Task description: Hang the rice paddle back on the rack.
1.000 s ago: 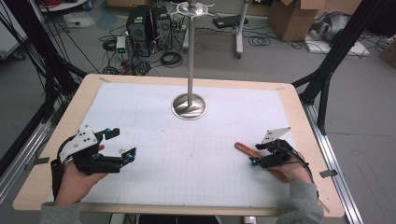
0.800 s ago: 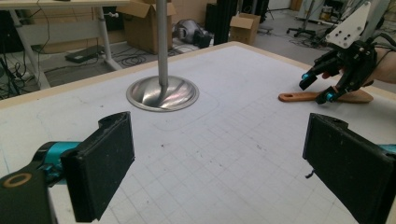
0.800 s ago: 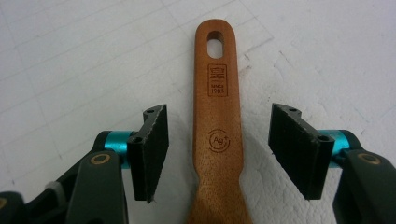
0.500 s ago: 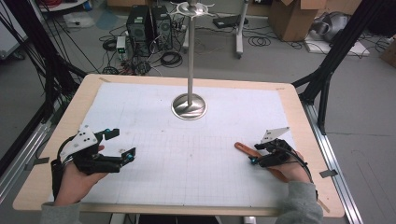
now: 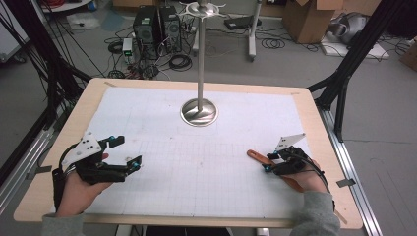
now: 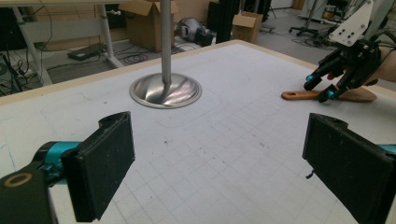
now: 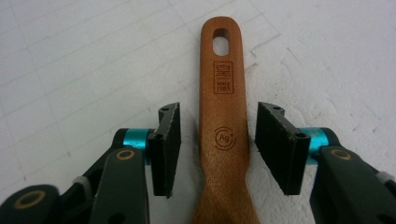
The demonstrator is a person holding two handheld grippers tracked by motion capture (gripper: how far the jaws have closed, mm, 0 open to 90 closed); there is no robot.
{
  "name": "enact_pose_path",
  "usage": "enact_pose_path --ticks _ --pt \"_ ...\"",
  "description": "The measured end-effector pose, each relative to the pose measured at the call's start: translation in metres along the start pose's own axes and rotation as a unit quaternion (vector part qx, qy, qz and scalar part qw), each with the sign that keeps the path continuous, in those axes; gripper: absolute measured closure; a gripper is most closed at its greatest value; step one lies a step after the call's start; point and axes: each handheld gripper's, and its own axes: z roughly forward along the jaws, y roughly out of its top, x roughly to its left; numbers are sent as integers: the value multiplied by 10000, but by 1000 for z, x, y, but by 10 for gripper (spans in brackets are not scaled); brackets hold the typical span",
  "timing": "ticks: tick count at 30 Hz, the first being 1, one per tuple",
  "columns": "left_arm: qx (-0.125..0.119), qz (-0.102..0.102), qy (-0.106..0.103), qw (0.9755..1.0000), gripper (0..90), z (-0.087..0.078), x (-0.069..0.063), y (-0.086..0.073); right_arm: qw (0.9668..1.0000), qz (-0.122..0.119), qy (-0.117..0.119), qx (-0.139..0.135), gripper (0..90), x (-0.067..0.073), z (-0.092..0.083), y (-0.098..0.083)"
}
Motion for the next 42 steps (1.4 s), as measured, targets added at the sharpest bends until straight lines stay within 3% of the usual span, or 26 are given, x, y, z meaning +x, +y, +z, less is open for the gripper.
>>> enact_pose_path --ticks 4,25,28,42 --pt "-7 -14 6 10000 94 -1 1 0 10000 -23 -43 20 553 0 -1 0" --pt "5 -32 55 10000 94 -3 2 -2 10000 39 -5 -6 596 -1 -1 -1" --pt "2 -31 58 10000 94 -3 2 -2 10000 77 -26 7 640 -1 -2 -1" --pt "-29 38 65 10000 99 -4 0 -1 9999 127 -16 15 647 -1 -2 -1"
